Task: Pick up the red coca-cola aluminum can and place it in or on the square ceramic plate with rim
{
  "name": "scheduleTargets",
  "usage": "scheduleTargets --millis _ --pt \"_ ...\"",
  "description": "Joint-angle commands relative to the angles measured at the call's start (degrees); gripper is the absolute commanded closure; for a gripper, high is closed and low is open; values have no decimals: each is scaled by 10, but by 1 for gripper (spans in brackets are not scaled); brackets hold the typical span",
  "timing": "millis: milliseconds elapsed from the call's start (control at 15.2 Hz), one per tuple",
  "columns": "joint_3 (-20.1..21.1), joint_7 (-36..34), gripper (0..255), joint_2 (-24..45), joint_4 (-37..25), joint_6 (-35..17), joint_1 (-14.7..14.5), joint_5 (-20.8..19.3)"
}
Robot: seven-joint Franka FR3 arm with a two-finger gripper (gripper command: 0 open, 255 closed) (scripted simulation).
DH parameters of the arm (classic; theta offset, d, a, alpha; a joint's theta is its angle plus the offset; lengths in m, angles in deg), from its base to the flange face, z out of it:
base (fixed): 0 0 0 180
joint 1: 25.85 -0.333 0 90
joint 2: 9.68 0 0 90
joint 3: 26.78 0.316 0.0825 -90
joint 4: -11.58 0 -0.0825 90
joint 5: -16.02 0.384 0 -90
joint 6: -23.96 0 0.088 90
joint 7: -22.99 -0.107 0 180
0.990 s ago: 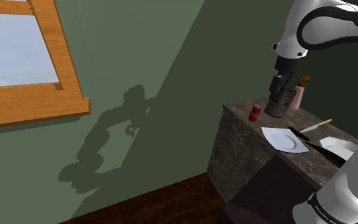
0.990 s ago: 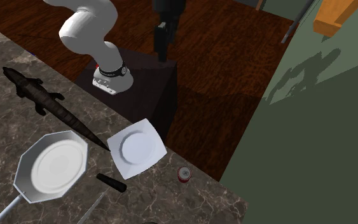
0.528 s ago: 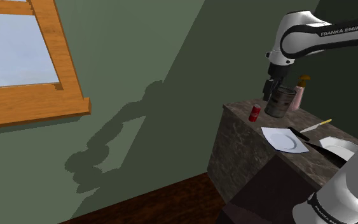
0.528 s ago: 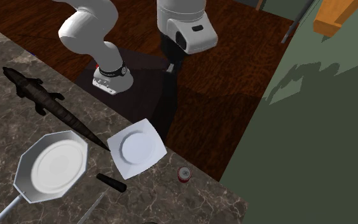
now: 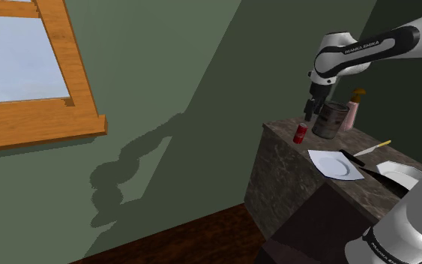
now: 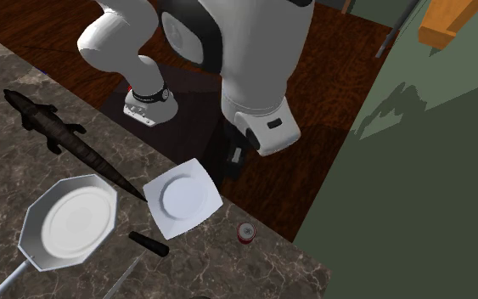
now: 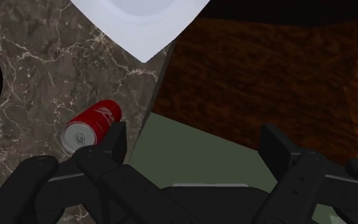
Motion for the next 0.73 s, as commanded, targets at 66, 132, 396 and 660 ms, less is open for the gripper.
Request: scheduleTargets --millis 66,132,396,660 --pt "-21 39 0 64 -32 -28 8 25" --pt "-26 52 0 87 -45 -35 12 35" --pt "-39 106 0 180 -106 -55 33 84" --pt "-39 154 0 275 -180 -61 65 133"
